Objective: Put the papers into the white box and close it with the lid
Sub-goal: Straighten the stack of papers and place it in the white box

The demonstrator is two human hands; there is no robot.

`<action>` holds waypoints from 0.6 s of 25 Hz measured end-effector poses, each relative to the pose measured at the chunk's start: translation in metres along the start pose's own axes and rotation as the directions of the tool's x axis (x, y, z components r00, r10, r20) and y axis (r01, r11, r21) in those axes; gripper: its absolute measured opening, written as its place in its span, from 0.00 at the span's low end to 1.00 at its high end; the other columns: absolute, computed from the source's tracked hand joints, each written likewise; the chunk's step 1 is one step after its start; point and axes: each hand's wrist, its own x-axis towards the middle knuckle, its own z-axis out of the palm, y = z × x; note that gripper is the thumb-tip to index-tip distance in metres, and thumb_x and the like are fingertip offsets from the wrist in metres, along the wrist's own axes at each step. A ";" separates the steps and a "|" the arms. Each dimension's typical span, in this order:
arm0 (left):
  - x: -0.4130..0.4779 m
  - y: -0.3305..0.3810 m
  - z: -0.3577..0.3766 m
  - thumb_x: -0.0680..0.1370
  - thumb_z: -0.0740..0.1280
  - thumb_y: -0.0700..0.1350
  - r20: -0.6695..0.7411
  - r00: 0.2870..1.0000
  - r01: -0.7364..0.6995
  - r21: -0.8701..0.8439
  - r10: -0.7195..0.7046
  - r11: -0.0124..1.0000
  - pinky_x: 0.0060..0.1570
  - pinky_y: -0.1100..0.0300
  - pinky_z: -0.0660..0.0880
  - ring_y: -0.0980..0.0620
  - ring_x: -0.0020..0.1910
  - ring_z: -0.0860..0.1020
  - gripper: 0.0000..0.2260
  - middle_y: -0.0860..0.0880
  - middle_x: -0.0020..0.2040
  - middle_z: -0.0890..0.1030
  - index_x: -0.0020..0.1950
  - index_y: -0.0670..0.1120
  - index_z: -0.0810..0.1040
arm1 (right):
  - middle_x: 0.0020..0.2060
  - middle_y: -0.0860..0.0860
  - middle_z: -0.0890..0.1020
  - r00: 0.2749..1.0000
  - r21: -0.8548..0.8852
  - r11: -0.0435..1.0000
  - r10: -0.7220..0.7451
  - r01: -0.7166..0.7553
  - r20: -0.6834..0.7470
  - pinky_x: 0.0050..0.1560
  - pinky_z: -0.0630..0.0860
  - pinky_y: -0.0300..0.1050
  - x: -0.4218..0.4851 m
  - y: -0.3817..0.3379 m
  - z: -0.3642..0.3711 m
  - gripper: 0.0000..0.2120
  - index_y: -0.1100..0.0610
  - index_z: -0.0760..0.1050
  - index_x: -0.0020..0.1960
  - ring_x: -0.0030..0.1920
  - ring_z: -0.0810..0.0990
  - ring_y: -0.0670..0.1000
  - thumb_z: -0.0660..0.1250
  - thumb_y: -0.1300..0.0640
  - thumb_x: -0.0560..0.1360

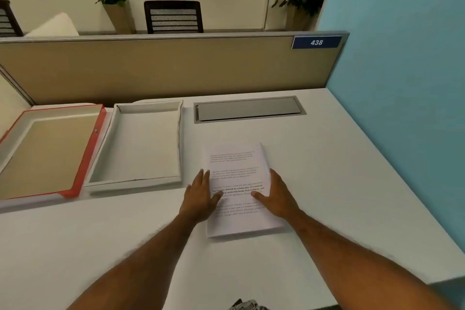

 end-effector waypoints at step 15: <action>0.043 0.003 0.005 0.70 0.75 0.54 0.022 0.966 0.252 -0.275 -0.256 0.928 0.69 0.45 0.67 0.41 0.71 0.66 0.43 0.42 0.72 0.65 0.76 0.42 0.57 | 0.70 0.61 0.71 0.910 0.260 0.875 0.413 -0.409 0.042 0.65 0.71 0.50 0.063 -0.015 -0.012 0.42 0.64 0.58 0.74 0.68 0.73 0.61 0.76 0.52 0.70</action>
